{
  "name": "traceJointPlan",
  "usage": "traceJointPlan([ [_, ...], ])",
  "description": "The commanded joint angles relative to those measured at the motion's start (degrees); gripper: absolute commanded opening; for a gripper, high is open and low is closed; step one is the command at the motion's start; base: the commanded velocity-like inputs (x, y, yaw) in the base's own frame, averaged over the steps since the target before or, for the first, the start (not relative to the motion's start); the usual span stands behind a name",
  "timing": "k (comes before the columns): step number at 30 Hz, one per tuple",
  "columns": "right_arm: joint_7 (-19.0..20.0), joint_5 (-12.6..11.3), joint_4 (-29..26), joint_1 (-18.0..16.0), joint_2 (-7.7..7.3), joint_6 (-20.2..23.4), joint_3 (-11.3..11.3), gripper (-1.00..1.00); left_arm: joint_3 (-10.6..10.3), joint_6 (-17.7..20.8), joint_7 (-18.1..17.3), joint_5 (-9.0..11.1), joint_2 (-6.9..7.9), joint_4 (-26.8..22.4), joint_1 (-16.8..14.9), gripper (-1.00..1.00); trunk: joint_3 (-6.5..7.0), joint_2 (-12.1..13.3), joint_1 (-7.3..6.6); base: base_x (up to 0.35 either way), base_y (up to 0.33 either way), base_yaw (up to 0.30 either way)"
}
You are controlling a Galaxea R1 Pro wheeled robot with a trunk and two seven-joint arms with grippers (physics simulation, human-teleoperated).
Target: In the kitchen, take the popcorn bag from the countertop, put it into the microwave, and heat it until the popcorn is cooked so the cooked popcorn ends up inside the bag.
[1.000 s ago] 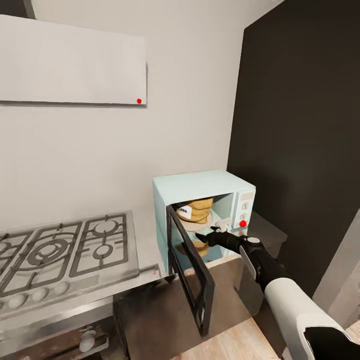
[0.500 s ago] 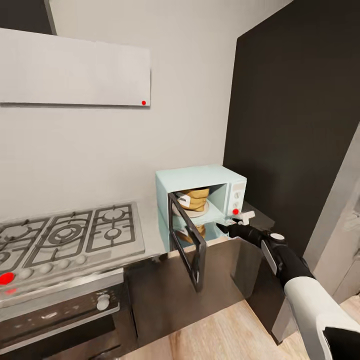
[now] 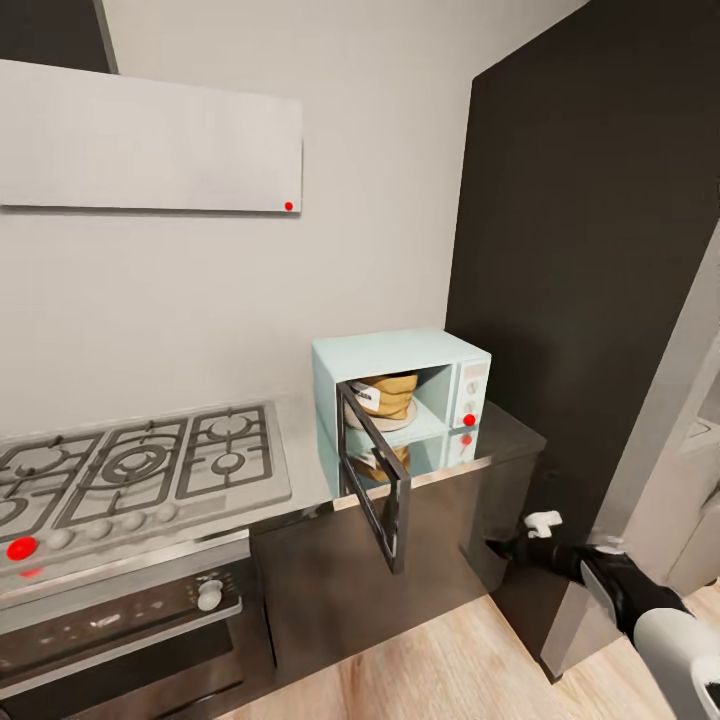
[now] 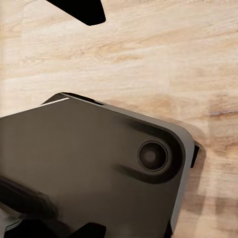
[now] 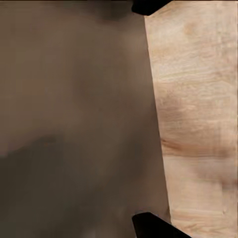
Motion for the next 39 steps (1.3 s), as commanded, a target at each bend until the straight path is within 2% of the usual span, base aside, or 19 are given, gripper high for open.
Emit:
traceJointPlan([
  [1,0.28,0.22,2.05,-0.06,0.01,0.46,-0.51,1.00,0.07,-0.10,0.14,0.18,-0.02,-0.08,0.01,1.00,-0.05,-0.05,0.00,0.000,0.000,0.000],
  [3,-0.34,0.33,7.14,-0.04,0.02,0.44,-0.34,1.00,0.08,-0.10,0.14,0.18,-0.09,-0.08,0.01,1.00,-0.05,-0.05,0.00,0.000,0.000,0.000],
  [6,-2.03,0.36,11.31,-0.04,0.05,0.07,-0.30,1.00,0.08,-0.10,0.14,0.18,-0.10,-0.08,0.01,1.00,-0.05,-0.05,0.00,0.000,0.000,0.000],
  [9,-4.58,0.22,16.20,-0.04,0.20,-2.73,-0.26,1.00,0.06,-0.10,0.14,0.18,-0.12,-0.08,0.01,1.00,-0.05,-0.05,0.00,0.000,0.000,0.000],
  [12,-9.13,0.14,20.91,0.85,0.45,-5.50,-0.20,1.00,0.01,-0.04,0.08,0.18,-0.18,-0.07,0.01,1.00,-0.05,-0.05,0.00,0.000,0.000,0.000],
  [17,-14.11,0.05,21.59,8.12,0.73,-6.19,-0.20,1.00,-0.08,-0.02,-0.02,-0.01,-0.27,-0.01,0.01,1.00,-0.05,-0.05,0.00,0.000,0.000,0.000],
  [19,-17.88,-0.24,21.62,11.70,0.90,-6.16,-0.26,1.00,-0.27,-0.01,-0.03,-0.21,-0.32,0.00,0.02,1.00,-0.05,-0.05,0.00,0.000,0.000,0.000],
  [22,-20.78,-0.36,21.62,17.29,1.34,-6.34,-0.28,1.00,-0.39,-0.04,-0.37,-0.32,-0.44,-0.51,0.01,1.00,-0.05,-0.05,0.00,0.000,0.000,0.000],
  [24,-21.39,-0.13,21.62,21.35,1.95,-7.40,-0.28,1.00,-0.48,0.06,-0.50,-0.30,-0.81,-3.52,0.01,1.00,-0.05,-0.05,0.00,0.000,0.000,0.000],
  [26,-21.99,0.02,21.62,23.76,2.36,-11.28,-0.28,1.00,-0.49,0.56,-0.62,-0.28,-1.24,-9.06,0.01,1.00,-0.05,-0.05,0.00,0.000,0.000,0.000],
  [28,-23.10,0.07,21.62,24.55,2.50,-13.81,-0.29,1.00,-0.64,0.89,-0.65,-0.37,-2.05,-13.19,0.01,1.00,-0.05,-0.05,0.00,0.000,0.000,0.000],
  [29,-24.30,0.09,21.62,25.00,2.56,-15.28,-0.29,1.00,-0.80,3.05,-0.70,-0.54,-2.89,-18.58,0.01,1.00,-0.05,-0.05,0.00,0.000,0.000,0.000],
  [30,-24.53,0.09,21.62,25.18,2.60,-15.56,-0.29,1.00,-0.83,4.85,-0.78,-0.56,-3.03,-21.17,0.01,1.00,-0.05,-0.05,0.00,0.000,0.000,0.000],
  [33,-24.90,0.10,21.62,25.49,2.67,-15.96,-0.21,1.00,-1.02,14.32,-0.90,-0.61,-3.18,-33.01,0.01,1.00,-0.05,-0.05,0.00,0.000,0.000,0.000],
  [36,-24.96,0.10,21.62,25.53,2.68,-15.99,-0.20,1.00,-1.05,16.97,-0.93,-0.56,-3.04,-36.76,-0.61,1.00,-0.05,-0.05,0.00,0.000,0.000,0.000],
  [39,-25.01,0.10,21.62,25.53,2.68,-15.92,-0.20,1.00,-0.94,17.71,-2.02,-0.60,-2.92,-38.73,-3.13,1.00,-0.05,-0.05,0.00,0.000,0.000,0.000],
])
